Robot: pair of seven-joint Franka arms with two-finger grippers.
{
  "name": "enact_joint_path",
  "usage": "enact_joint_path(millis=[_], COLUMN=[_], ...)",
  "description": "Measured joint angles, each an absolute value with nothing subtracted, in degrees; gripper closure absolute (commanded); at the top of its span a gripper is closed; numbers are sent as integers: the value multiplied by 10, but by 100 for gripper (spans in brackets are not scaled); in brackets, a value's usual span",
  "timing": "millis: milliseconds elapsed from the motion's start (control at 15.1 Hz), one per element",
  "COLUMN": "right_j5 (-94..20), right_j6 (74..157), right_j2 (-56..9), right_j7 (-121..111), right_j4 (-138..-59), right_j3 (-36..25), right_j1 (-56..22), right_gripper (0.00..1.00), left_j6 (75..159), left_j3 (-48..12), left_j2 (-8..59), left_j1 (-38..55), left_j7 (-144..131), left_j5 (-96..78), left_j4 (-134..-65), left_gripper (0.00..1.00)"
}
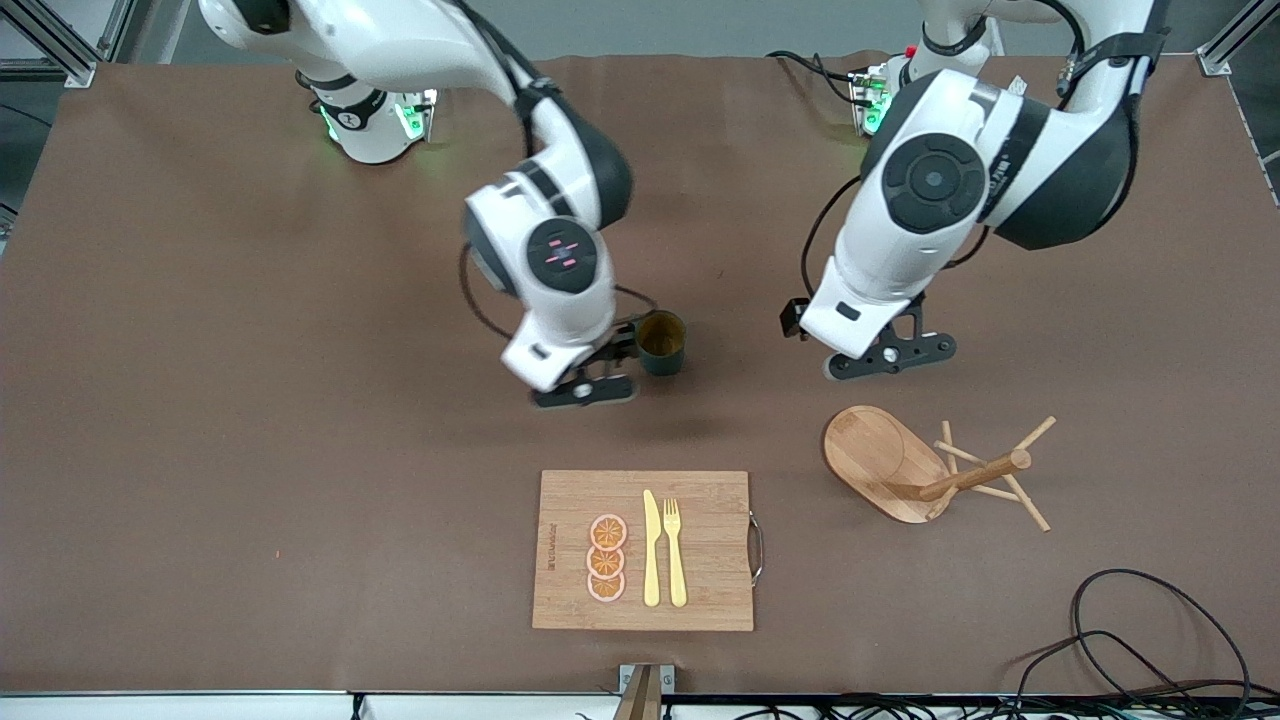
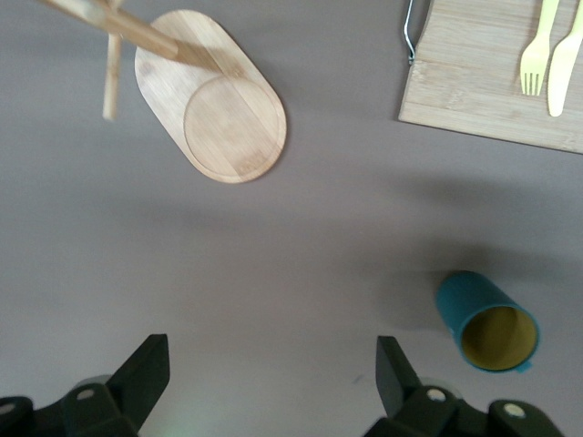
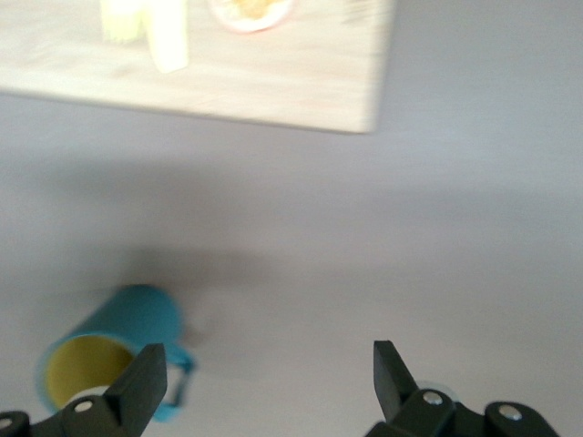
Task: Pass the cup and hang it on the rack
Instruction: 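Grasp the mug handle with the left gripper while the right gripper releases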
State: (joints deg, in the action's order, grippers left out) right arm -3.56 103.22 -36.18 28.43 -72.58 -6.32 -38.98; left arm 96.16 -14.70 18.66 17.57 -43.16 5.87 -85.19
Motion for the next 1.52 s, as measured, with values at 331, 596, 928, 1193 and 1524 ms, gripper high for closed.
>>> enact_joint_path(millis=[331, 596, 928, 1193, 1524], right_j5=[-34, -25, 13, 14, 13], right_j6=[926, 913, 919, 941, 948], right_j2=[-324, -283, -224, -208, -201], right_j7=[173, 117, 63, 24, 6], right_j4=[-728, -771, -829, -833, -824], right_j3=[-66, -66, -66, -66, -64], right_j1=[-243, -154, -98, -59, -23], right_gripper=[0, 0, 0, 0, 0], left_j6=[973, 1003, 1076, 1091, 1099], left_j3=[-147, -147, -145, -144, -140], left_j2=[203, 228, 267, 315, 384], left_j1=[236, 293, 352, 399, 466], left_j7=[-529, -648, -795, -905, -1052], left_j5=[59, 59, 63, 113, 202], left_j4=[-852, -852, -851, -820, -779], left_gripper=[0, 0, 0, 2, 7])
